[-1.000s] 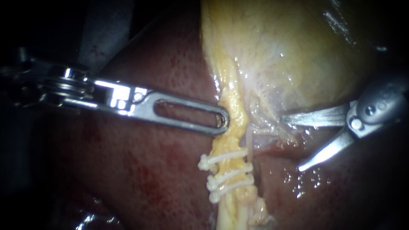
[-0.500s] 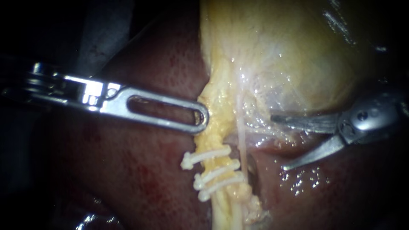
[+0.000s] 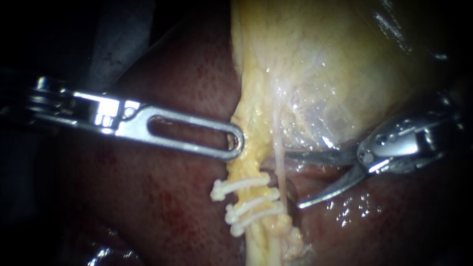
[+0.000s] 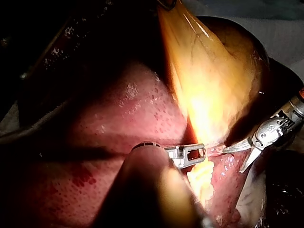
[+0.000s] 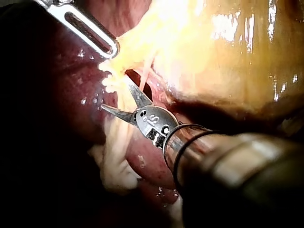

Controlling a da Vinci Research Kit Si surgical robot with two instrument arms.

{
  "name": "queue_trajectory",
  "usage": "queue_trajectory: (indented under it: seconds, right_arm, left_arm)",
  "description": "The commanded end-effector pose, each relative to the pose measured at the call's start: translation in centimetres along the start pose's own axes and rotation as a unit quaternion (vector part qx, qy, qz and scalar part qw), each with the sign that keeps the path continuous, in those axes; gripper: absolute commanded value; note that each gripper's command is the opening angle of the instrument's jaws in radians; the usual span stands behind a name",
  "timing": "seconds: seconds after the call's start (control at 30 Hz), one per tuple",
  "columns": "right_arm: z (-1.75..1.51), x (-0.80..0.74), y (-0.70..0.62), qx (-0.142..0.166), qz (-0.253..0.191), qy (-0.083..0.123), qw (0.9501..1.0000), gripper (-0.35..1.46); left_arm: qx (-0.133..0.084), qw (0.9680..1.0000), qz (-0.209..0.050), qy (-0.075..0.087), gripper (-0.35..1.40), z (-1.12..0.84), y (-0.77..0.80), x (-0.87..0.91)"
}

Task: Go to the cutting position left tube

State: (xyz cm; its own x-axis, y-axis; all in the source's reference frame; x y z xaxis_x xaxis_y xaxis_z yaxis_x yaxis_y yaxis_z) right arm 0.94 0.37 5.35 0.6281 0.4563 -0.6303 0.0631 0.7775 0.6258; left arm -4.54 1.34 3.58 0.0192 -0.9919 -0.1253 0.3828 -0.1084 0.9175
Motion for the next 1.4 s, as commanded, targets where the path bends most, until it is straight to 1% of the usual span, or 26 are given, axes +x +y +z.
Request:
queue_trajectory:
  seconds: [0.03, 0.1, 0.13, 0.17, 0.27, 0.5, 0.83, 1.4]
  right_arm:
    - [0.03, 0.00, 0.01, 0.001, 0.003, 0.000, 1.0000, 1.02]
    - [0.05, 0.00, 0.01, 0.004, 0.004, -0.004, 1.0000, 1.00]
    - [0.07, -0.01, 0.01, 0.007, 0.003, -0.010, 0.9999, 0.98]
    - [0.08, -0.01, 0.01, 0.008, 0.002, -0.012, 0.9999, 0.98]
    - [0.12, -0.05, 0.00, 0.013, 0.004, -0.025, 0.9996, 0.98]
    - [0.22, -0.12, -0.01, 0.020, 0.005, -0.044, 0.9988, 0.98]
    - [0.34, -0.16, -0.01, 0.026, 0.004, -0.047, 0.9985, 0.98]
    - [0.57, -0.11, -0.02, 0.032, -0.002, -0.050, 0.9982, 0.93]
  left_arm:
    - [0.000, 1.0000, -0.001, 0.001, -0.35, -0.01, -0.01, 0.00]
    - [0.000, 1.0000, -0.001, 0.001, -0.35, -0.02, -0.02, 0.01]
    - [0.001, 1.0000, -0.001, 0.001, -0.35, -0.02, -0.03, 0.01]
    - [0.001, 1.0000, -0.001, 0.001, -0.35, -0.02, -0.04, 0.01]
    - [0.001, 1.0000, -0.001, 0.001, -0.35, -0.03, -0.05, 0.02]
    - [0.001, 1.0000, -0.002, 0.001, -0.35, -0.03, -0.09, 0.04]
    - [0.001, 1.0000, -0.003, 0.000, -0.35, -0.03, -0.15, 0.06]
    - [0.000, 1.0000, -0.004, -0.002, -0.35, -0.01, -0.20, 0.09]
